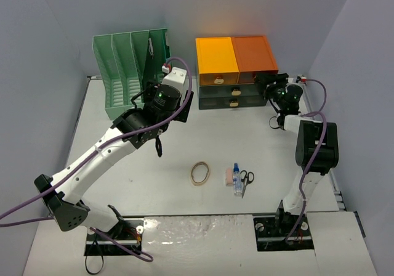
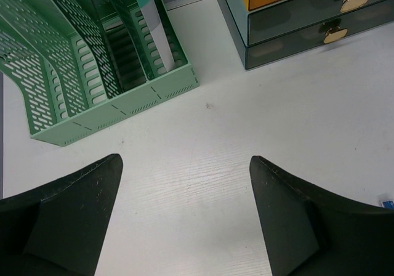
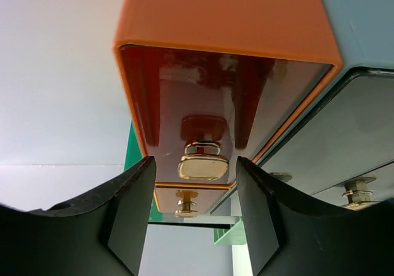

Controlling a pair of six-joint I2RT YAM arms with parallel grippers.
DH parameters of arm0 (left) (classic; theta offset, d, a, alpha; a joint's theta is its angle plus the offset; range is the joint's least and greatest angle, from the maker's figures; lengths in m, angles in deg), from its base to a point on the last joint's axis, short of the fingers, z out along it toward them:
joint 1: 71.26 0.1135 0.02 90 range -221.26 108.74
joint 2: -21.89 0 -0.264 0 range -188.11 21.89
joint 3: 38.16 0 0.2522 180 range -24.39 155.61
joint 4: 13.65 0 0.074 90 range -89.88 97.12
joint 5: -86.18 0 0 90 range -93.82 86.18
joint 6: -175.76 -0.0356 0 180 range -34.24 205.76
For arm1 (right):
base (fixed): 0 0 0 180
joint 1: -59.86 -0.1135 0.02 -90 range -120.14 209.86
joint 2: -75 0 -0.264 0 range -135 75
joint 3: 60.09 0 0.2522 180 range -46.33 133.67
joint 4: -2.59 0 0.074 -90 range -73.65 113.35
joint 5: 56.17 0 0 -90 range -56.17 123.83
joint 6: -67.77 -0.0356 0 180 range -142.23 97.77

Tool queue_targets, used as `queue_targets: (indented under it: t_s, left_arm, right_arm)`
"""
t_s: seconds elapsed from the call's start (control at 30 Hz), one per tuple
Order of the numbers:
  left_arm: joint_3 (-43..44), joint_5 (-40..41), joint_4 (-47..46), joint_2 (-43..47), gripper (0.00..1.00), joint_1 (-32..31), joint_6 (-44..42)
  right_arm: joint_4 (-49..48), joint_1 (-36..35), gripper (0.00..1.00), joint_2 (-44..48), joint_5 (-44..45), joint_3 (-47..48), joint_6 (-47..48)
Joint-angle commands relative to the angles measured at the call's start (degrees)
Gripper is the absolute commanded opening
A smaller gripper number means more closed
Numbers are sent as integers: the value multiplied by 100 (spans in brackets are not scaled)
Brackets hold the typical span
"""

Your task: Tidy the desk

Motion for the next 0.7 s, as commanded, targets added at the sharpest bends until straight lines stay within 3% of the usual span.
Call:
queue_targets:
  t_s: [0.0,0.13,0.27,0.67]
  left_arm:
    - [197,88,-262,143,82,-36,-67]
    - [180,110,-271,181,82,-30,-75]
    - [153,101,-282,189,82,-38,-58]
    - [80,19,-420,181,82,-34,-7]
  right_arm:
    - [-342,-82,48,49,-71,395,12]
    - [-340,-96,33,38,-83,396,-11]
    - [-166,-96,0,187,-99,331,142]
    - [922,-105,0,1585,-213,-489,748]
